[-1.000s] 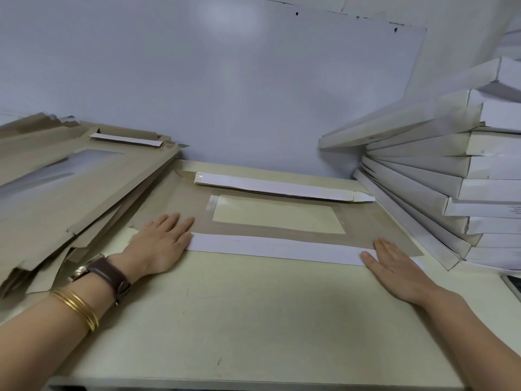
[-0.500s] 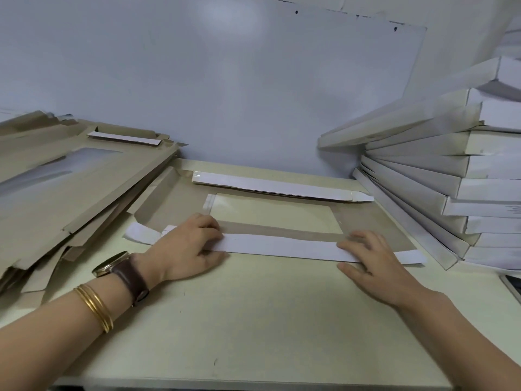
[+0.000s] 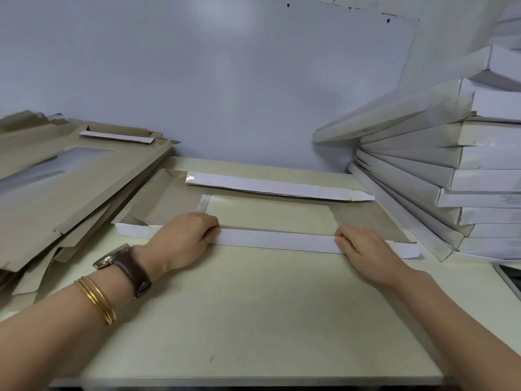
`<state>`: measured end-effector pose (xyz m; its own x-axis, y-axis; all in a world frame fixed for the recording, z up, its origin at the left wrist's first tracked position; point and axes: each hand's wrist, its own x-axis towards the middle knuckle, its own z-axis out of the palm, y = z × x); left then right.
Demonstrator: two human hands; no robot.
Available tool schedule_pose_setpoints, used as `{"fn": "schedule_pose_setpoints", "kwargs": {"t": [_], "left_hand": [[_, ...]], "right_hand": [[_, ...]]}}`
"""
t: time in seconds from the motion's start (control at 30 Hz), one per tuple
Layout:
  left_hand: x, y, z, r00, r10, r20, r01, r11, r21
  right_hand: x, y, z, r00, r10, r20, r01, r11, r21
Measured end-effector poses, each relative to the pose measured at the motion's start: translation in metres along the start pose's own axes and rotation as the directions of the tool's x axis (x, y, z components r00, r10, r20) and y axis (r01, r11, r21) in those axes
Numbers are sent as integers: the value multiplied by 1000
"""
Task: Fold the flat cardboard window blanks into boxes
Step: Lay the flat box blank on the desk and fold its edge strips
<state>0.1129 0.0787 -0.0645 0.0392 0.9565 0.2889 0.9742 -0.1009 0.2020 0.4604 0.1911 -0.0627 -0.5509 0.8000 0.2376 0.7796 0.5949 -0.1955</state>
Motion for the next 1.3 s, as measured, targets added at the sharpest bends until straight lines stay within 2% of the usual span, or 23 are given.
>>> {"fn": "schedule_pose_setpoints", "kwargs": {"t": [0.17,0.3,0.37,0.43,0.6,0.73,1.07,1.3], "left_hand": [[11,5,6,994,-102,34,102,995,12],[20,7,13,998,-53,21,52,997,51],[21,14,16,999,11,31,-13,999,53],[23,24,23,997,45,67,-49,997,58],[33,48,42,977,-65,202,47,995,91],[37,48,50,959,-86,271,54,991,124],[40,33,51,951,-28,308,0,996,91],[29,4,40,938,-180,297,144,980,141]], "right_hand": [[9,-4,5,998,62,19,-61,998,-7],[14,-6,11,993,119,-17,-120,992,-26],[19,-14,15,995,89,-37,-91,994,-59],[25,-30,22,999,36,1,-35,995,-98],[39,-93,49,988,-71,140,73,997,-14],[50,-124,65,973,-101,205,93,995,48],[53,-120,69,944,-70,323,51,996,67],[50,-99,66,941,-82,328,71,996,45]]}}
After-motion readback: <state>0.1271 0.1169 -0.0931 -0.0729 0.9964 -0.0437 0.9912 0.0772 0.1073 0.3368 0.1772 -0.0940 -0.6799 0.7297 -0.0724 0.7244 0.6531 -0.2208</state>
